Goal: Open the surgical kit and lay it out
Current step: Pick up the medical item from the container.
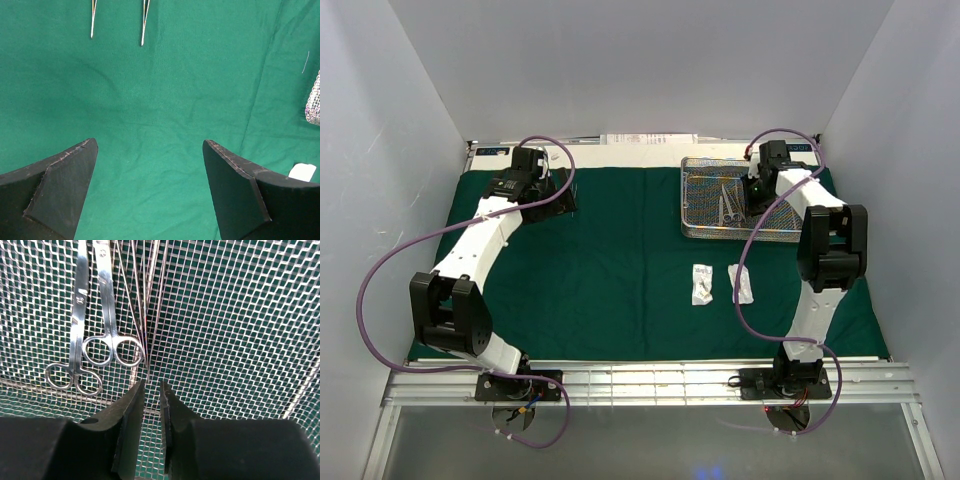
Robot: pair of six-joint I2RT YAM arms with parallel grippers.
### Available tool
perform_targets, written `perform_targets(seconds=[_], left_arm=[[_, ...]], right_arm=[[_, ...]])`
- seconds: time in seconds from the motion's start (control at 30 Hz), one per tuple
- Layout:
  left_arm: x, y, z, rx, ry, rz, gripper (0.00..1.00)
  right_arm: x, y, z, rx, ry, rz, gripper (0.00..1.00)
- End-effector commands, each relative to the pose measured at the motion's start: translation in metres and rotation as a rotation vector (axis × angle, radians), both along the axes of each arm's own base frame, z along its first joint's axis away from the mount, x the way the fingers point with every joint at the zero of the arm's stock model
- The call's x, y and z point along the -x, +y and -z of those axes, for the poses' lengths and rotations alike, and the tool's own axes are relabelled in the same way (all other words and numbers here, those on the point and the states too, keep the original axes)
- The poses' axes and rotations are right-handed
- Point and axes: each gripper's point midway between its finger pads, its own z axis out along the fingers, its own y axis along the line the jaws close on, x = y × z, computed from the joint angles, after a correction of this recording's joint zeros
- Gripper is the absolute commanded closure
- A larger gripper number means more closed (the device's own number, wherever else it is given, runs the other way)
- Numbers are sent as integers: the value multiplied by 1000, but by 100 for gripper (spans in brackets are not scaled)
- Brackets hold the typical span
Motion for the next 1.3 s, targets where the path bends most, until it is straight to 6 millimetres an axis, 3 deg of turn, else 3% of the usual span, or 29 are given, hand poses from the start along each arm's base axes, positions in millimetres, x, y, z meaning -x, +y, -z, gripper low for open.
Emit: perform_targets(seconds=[0.0,0.43,0.73,0.93,1.23,1.27], left_arm=[[-5,-3,-5,6,-28,15,3],[-4,-2,-2,1,-21,13,3],[-4,-2,0,-1,-15,13,3],[-5,-2,-6,0,-31,13,3],[-10,-8,-27,53,-60,-15,3],[-11,-8,-29,61,-64,-21,3]], right_arm=[[-1,4,2,-7,24,-22,75],[2,3,29,81,79,-27,75],[0,-4,33,131,60,-6,90],[-7,-3,16,124,-3,-7,92],[-17,-6,-40,113,-179,77,92],[-20,-6,-55,105,-227,92,92]])
